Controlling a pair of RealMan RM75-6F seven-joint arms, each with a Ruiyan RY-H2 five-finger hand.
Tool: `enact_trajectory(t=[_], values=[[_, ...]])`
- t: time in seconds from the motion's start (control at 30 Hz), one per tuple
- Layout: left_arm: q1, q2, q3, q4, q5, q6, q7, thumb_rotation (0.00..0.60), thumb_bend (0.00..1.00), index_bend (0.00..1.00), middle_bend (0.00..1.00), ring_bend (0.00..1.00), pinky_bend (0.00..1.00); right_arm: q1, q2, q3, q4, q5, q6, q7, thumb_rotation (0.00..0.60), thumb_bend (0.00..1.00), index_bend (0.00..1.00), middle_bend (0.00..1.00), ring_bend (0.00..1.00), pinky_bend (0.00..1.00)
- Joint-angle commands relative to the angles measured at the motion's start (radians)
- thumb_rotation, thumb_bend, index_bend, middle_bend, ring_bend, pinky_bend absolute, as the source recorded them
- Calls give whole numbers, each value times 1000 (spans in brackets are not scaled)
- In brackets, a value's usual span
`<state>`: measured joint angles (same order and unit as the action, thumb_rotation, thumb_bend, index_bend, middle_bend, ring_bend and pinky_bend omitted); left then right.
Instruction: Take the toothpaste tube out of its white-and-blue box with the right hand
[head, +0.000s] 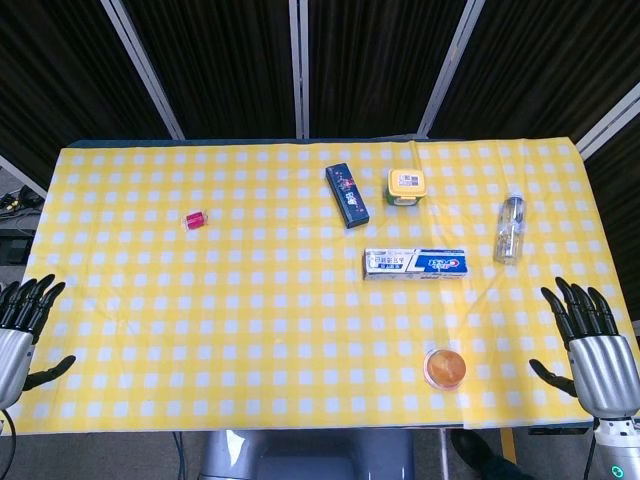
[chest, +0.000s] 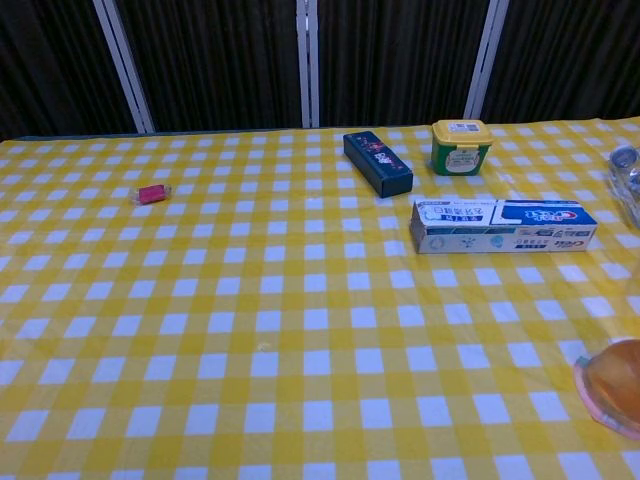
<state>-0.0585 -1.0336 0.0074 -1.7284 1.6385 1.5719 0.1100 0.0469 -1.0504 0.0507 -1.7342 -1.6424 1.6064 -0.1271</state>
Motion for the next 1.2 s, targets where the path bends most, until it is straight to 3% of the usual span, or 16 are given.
enact_trajectory(t=[0.03,0.3,0.43,0.83,0.97,1.2], values=[[0,0,-1,0,-2,-1,-4,600,0,0,0,0,0,0,3,0,-5,1,-4,-4,600,0,1,0,0,0],[-2,0,-3,4,-10,-10,-13,600,0,0,0,0,0,6,5,-8,-10,11,-34,4,600,0,1,0,0,0],[-9,-5,-5,6,-22,-30,-5,600,0,0,0,0,0,41,-5,0,-3,44,-107,17,600,0,0,0,0,0],[-42,-39,-36,26,-112,-104,37,600,0,0,0,0,0,400,-119,161,198,243,-597,46,600,0,1,4,0,9],[-53,-53,-43,37,-144,-132,56,600,0,0,0,0,0,501,-188,186,284,301,-732,49,600,0,21,32,0,61],[-65,-64,-55,48,-185,-159,68,600,0,0,0,0,0,614,-316,206,430,396,-861,25,600,0,63,84,1,109]])
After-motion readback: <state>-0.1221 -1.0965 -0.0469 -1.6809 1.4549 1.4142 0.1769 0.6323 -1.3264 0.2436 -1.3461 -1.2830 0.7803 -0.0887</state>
